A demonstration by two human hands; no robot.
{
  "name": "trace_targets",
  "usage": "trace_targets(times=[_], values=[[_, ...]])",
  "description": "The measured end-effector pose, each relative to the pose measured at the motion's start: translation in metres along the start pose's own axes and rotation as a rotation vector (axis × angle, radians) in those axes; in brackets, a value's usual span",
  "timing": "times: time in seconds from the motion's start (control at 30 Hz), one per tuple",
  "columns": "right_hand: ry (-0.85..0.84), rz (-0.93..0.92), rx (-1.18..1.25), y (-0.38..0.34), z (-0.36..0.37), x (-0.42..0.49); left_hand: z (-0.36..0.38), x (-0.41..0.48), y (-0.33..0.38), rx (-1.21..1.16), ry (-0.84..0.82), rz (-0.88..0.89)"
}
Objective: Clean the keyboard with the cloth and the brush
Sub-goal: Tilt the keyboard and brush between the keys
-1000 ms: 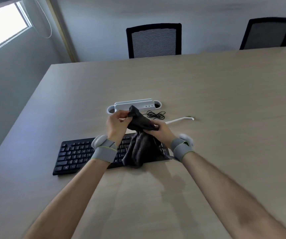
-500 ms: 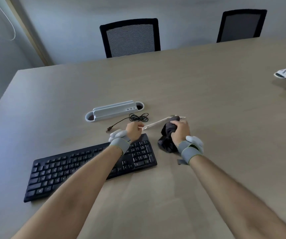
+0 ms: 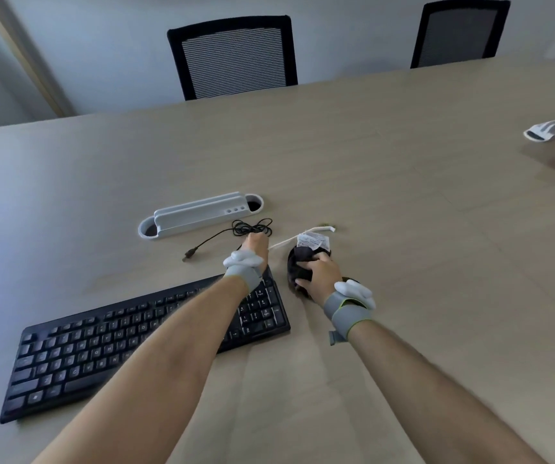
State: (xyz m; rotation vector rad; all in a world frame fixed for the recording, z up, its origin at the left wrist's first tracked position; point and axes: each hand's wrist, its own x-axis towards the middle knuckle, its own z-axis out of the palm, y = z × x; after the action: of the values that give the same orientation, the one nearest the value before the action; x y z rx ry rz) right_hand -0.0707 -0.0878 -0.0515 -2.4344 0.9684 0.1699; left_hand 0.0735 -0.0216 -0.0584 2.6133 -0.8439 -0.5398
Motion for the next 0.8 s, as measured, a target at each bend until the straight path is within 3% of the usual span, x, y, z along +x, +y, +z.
trace_targets(times=[0.13,0.23,0.3,0.43,0.7,0.8], values=[[0.018,0.014,0.090,-0.004,-0.012,-0.004,-0.024,-0.022,-0.001,-0.184,0.092,0.020],[0.267,0.029,0.208,-0.017,-0.018,-0.012,-0.046,-0.049,-0.015,-0.325,0.168,0.038],[0.334,0.062,0.379,-0.030,-0.021,-0.014,-0.057,-0.072,-0.027,-0.367,0.196,0.062],[0.026,0.108,1.061,-0.065,-0.030,-0.019,-0.074,-0.115,-0.057,-0.403,0.201,0.077],[-0.101,0.126,1.353,-0.113,-0.021,-0.028,-0.080,-0.162,-0.099,-0.393,0.138,0.063],[-0.159,0.093,1.355,-0.122,-0.014,-0.034,-0.086,-0.170,-0.100,-0.529,-0.049,0.023]])
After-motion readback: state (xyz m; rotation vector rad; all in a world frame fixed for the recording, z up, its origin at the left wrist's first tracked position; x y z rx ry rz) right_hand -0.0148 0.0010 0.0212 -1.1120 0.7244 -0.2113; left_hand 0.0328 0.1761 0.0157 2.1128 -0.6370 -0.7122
